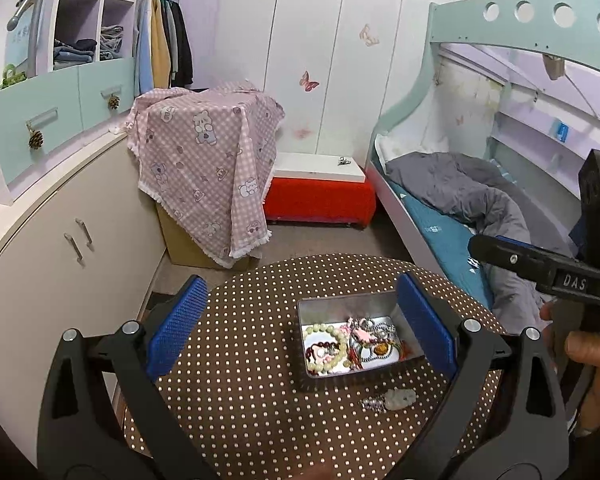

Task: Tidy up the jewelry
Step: 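Grasp the pearl silver chain with the left tool while the right tool grasps the jade pendant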

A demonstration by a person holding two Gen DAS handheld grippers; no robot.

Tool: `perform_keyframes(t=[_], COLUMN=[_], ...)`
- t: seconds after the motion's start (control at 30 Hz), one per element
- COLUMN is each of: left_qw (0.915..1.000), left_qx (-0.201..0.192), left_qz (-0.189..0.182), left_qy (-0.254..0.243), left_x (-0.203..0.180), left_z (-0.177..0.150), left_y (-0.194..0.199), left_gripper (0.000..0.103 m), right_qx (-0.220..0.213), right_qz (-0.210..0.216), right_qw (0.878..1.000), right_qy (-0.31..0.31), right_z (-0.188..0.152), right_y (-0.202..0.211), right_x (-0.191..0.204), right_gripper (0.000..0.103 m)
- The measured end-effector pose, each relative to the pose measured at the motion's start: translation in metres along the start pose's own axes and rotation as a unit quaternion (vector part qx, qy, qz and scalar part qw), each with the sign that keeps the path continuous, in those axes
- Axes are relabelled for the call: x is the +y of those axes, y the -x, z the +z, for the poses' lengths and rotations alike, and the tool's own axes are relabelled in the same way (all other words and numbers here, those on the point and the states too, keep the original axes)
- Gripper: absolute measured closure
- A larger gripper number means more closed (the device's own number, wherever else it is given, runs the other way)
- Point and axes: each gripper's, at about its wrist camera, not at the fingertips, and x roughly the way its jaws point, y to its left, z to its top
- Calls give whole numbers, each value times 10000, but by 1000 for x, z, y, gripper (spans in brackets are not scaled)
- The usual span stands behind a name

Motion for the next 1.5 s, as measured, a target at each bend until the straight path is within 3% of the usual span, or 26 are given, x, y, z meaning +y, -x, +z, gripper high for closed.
perform_keyframes(t=[0.3, 0.5, 0.67, 1.03, 1.23, 1.3, 1.4, 1.5], left_qw=[10000, 9997, 9996, 9987, 9978, 9975, 9967, 9954], left_qx=[-29, 72, 208, 477, 615, 651, 711, 821], left_qz=[-34, 8, 8, 165, 130, 103, 60, -35], left_qy=[-18, 212, 194, -91, -209, -271, -388, -502], left_x=[0, 10, 9, -3, -8, -12, -17, -24], left_z=[-30, -59, -80, -121, -129, -129, -129, -129], left_y=[15, 18, 17, 10, 5, 2, -5, -14], left_gripper=[9, 9, 9, 9, 9, 9, 9, 9], right_qx=[-13, 346, 767, 1384, 1554, 1559, 1573, 1579], right_qz=[-17, -181, -191, -290, -214, -108, -121, -117], right_qw=[10000, 9988, 9950, 9819, 9741, 9728, 9678, 9693], right_qy=[70, 312, 603, 1256, 1628, 1707, 1963, 1879], right_z=[-32, -77, -111, -150, -151, -149, -154, -159], right_y=[29, 26, 10, -51, -75, -76, -78, -71], right_x=[-2, -4, 0, 6, 12, 16, 25, 24], right_gripper=[7, 7, 7, 9, 38, 59, 68, 69])
